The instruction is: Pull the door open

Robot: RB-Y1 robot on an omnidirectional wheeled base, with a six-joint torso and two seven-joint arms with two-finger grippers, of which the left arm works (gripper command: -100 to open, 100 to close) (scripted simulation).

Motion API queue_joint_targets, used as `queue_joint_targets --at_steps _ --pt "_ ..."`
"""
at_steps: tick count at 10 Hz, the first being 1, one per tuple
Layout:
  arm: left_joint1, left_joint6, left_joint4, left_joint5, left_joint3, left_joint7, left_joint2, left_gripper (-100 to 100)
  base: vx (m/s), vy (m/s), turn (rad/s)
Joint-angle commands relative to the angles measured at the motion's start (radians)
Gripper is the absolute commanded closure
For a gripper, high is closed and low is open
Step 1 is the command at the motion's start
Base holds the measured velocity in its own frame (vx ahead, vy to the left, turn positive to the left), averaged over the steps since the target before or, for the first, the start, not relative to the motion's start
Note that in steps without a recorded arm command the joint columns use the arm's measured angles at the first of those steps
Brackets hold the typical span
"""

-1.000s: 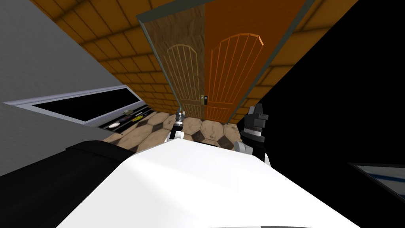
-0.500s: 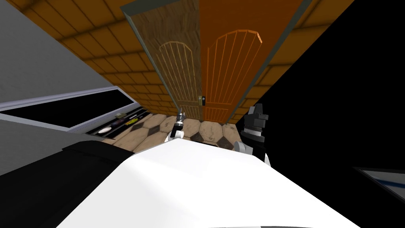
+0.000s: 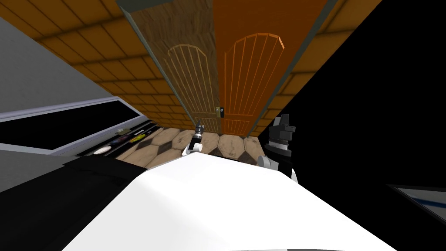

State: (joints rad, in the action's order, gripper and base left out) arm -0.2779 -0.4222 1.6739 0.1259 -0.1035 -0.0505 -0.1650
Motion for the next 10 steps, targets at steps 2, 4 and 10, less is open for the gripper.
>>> queue_joint_targets --at_steps 2,4,10 --pt "0.027 0.015 -0.052 0.005 -0.010 -0.015 -0.020 -100 0.136 0.010 -0.070" --pt "0.055 0.023 -0.111 0.008 -0.019 -0.026 -0.036 -100 0.158 -0.001 -0.108" --pt "0.111 0.038 -0.223 0.015 -0.035 -0.049 -0.067 -100 0.099 0.007 -0.071"
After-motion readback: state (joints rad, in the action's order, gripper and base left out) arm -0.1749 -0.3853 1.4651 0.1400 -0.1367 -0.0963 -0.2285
